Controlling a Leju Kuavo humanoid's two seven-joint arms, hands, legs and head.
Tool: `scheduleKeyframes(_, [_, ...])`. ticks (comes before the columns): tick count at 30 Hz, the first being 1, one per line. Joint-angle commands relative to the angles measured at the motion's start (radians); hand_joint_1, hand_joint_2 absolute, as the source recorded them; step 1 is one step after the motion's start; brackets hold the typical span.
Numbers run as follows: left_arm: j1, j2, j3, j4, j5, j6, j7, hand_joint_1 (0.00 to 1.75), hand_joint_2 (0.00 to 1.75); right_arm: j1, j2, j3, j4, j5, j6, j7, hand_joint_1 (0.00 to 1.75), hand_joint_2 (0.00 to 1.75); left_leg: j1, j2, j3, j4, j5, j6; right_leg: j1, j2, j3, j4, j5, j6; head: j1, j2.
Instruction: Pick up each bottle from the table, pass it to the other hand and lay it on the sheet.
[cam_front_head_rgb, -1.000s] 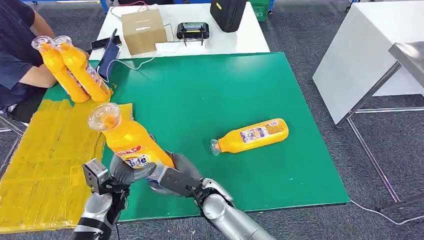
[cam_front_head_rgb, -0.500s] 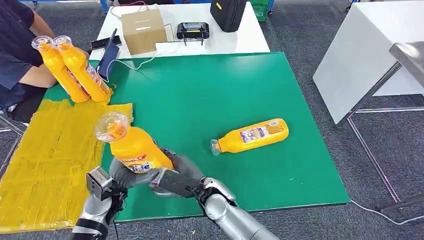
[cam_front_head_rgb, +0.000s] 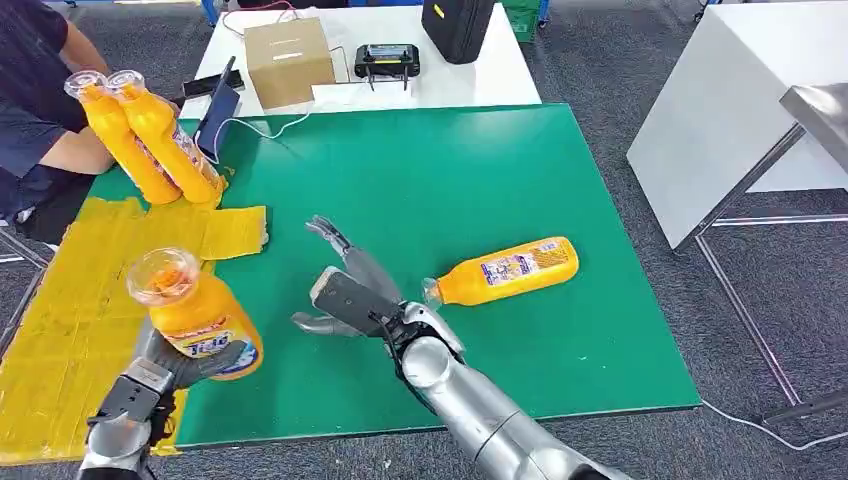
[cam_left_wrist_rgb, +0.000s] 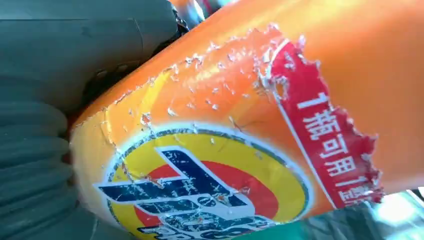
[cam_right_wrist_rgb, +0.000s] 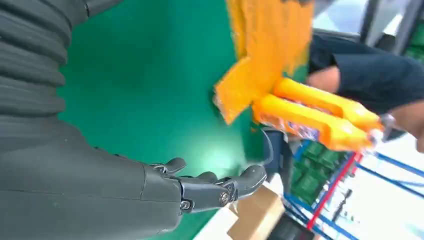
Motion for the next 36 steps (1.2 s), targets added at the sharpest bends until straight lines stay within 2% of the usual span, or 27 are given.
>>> scheduleKeyframes(1, [-0.056,0.043,0.169,0.117,-0.306,0.34,-0.024,1.75,1.75,-0.101,-0.047,-0.037,-0.021,-0.031,-0.02,0.026,0.0,1.75,0.001,-0.005,0.003,0.0,-0.001,-0.001,0.0,0.004,0.003,0.001,-0.002,-0.002,0.0,0.0])
scheduleKeyframes(4, [-0.019,0.022,0.162,0.124,-0.467,0.482,0.004,1.75,1.75,-0.074,-0.082,-0.038,-0.044,-0.029,-0.015,0.025,0.0,1.75,0.001,-0.005,0.005,-0.001,0.0,-0.001,0.0,0.003,0.005,-0.002,-0.002,-0.001,0.0,0.0])
scheduleKeyframes(9, [-0.018,0.048,0.102,0.214,-0.74,0.626,0.15,1.75,1.75,-0.07,-0.103,-0.026,-0.054,-0.028,-0.011,0.022,0.0,1.75,0.001,-0.005,0.006,-0.001,-0.001,0.0,0.0,0.004,0.007,-0.002,-0.002,-0.001,0.0,0.0])
scheduleKeyframes(12, [-0.023,0.001,0.032,0.236,-0.887,0.67,0.236,1.75,1.75,0.031,-0.234,-0.047,-0.187,-0.027,-0.016,0.024,0.0,1.75,0.001,-0.008,0.006,-0.002,0.0,-0.001,-0.001,0.0,0.007,-0.002,-0.002,-0.001,0.0,0.0])
scheduleKeyframes(13, [-0.036,-0.033,-0.015,0.248,-0.973,0.671,0.301,1.75,1.75,0.124,-0.321,-0.081,-0.281,-0.032,-0.013,0.009,0.0,1.75,0.001,-0.009,0.005,-0.003,0.001,0.0,-0.001,-0.002,0.007,-0.004,-0.002,0.0,0.0,0.0])
scheduleKeyframes(16, [-0.12,-0.053,-0.137,0.364,-1.062,0.661,0.434,1.75,1.75,0.277,-0.424,-0.173,-0.401,-0.024,0.024,-0.033,0.0,1.75,0.001,-0.023,0.007,-0.005,0.003,0.001,-0.001,-0.016,0.012,-0.008,-0.003,0.001,-0.001,0.0])
scheduleKeyframes(18, [-0.159,-0.039,-0.168,0.444,-1.09,0.674,0.492,1.75,1.75,0.31,-0.421,-0.207,-0.418,0.002,0.048,-0.047,0.0,1.75,0.0,-0.029,0.007,-0.002,0.002,0.002,-0.002,-0.02,0.004,-0.008,-0.005,0.001,0.0,0.0])
scheduleKeyframes(20, [-0.163,-0.014,-0.171,0.48,-1.085,0.675,0.497,1.75,1.75,0.297,-0.4,-0.211,-0.408,0.02,0.062,-0.043,0.0,1.75,-0.002,-0.021,0.001,-0.002,0.001,0.002,-0.003,-0.014,0.003,-0.006,-0.003,0.003,0.0,0.0])
scheduleKeyframes(21, [-0.159,-0.003,-0.168,0.487,-1.084,0.67,0.495,1.75,1.75,0.286,-0.394,-0.206,-0.403,0.024,0.064,-0.039,0.0,1.75,-0.001,-0.023,0.004,-0.002,-0.002,0.002,-0.003,-0.012,0.012,-0.006,-0.005,0.003,0.0,0.0])
scheduleKeyframes(24, [-0.156,0.022,-0.166,0.511,-1.142,0.66,0.508,1.75,1.75,0.255,-0.38,-0.199,-0.378,0.033,0.068,-0.028,0.0,1.75,-0.002,-0.012,0.004,0.0,-0.003,0.002,-0.003,-0.002,0.009,-0.004,-0.003,0.004,0.0,0.0])
scheduleKeyframes(26, [-0.172,0.05,-0.224,0.536,-1.143,0.628,0.532,1.75,1.75,0.253,-0.388,-0.196,-0.371,0.054,0.067,-0.015,0.0,1.75,-0.003,-0.01,0.003,0.0,-0.002,0.002,-0.003,-0.004,0.006,-0.004,-0.001,0.004,0.0,0.0])
scheduleKeyframes(27, [-0.186,0.098,-0.326,0.548,-1.143,0.625,0.641,0.0,0.0,0.253,-0.4,-0.199,-0.366,0.074,0.062,-0.004,0.0,1.75,-0.003,-0.011,0.005,-0.001,-0.002,0.002,-0.003,-0.003,0.009,-0.004,-0.002,0.003,-0.001,0.0])
scheduleKeyframes(28, [-0.188,0.078,-0.301,0.546,-1.143,0.635,0.625,0.0,0.0,0.257,-0.418,-0.206,-0.359,0.095,0.059,0.014,0.0,1.75,-0.003,-0.011,0.004,-0.001,-0.001,0.002,-0.002,-0.004,0.007,-0.004,-0.002,0.003,-0.001,0.0])
scheduleKeyframes(31, [-0.187,0.081,-0.31,0.545,-1.143,0.635,0.625,0.0,0.0,0.255,-0.438,-0.217,-0.347,0.097,0.064,0.013,0.0,1.75,-0.001,-0.012,0.006,-0.001,-0.001,0.002,-0.002,-0.004,0.008,-0.004,-0.002,0.003,-0.001,0.0])
scheduleKeyframes(36, [-0.204,0.123,-0.399,0.532,-1.143,0.644,0.71,0.0,0.0,0.247,-0.498,-0.244,-0.302,0.137,0.081,0.041,0.0,1.75,0.0,-0.01,0.006,0.0,-0.002,0.002,-0.001,-0.001,0.009,-0.003,-0.001,0.001,-0.001,0.0])
